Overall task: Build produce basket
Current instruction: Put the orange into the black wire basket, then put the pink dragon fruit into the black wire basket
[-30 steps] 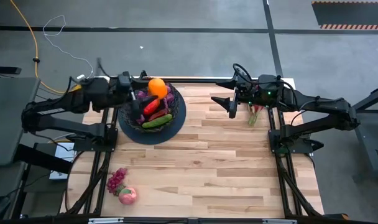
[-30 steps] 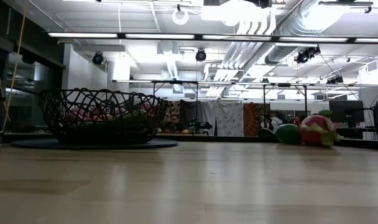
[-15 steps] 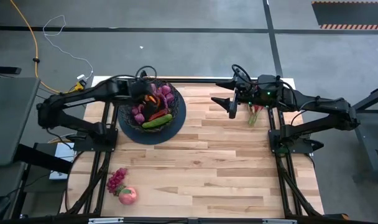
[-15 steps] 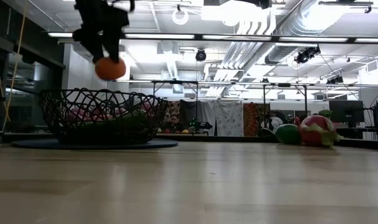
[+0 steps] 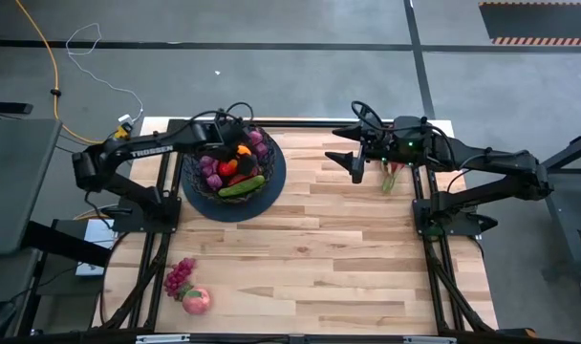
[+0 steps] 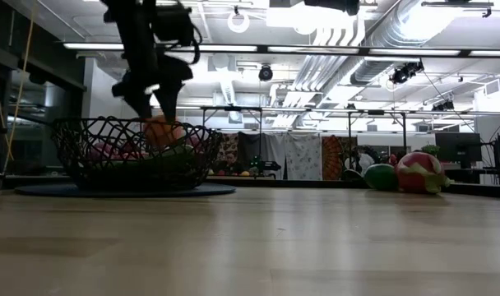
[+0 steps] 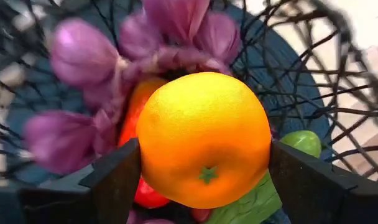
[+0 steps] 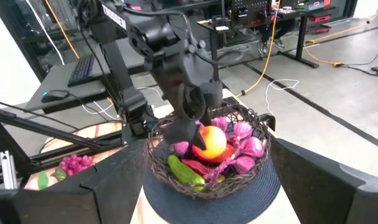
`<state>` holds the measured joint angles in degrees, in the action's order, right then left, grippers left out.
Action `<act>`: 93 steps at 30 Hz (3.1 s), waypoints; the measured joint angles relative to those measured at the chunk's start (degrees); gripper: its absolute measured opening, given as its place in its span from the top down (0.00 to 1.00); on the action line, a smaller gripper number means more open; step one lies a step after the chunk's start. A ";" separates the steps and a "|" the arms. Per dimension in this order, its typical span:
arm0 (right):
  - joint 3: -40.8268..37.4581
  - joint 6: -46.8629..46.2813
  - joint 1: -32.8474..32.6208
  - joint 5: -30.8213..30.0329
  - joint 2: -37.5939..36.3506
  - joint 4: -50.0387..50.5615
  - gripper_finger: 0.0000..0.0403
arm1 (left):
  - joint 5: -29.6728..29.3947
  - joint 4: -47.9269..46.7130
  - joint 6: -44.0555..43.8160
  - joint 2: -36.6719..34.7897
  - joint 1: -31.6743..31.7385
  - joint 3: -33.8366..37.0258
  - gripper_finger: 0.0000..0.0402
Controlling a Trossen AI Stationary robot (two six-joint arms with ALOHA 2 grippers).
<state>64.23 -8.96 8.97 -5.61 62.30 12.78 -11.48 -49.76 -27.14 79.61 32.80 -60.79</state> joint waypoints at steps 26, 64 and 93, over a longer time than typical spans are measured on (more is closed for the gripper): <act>0.00 -0.21 0.00 -0.04 -0.02 0.06 0.18 | 3.74 6.33 4.25 0.00 0.85 4.73 0.23; 0.00 -1.50 0.00 -0.46 -0.02 -0.25 0.18 | 5.38 38.05 13.86 -40.05 -11.79 6.18 0.03; 10.72 -23.74 3.62 -18.41 2.78 24.66 0.18 | 10.80 40.63 6.75 -41.94 -13.77 11.36 0.03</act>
<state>74.95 -32.71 12.59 -24.02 65.08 37.44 -0.69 -9.13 -20.39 37.67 19.03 -49.43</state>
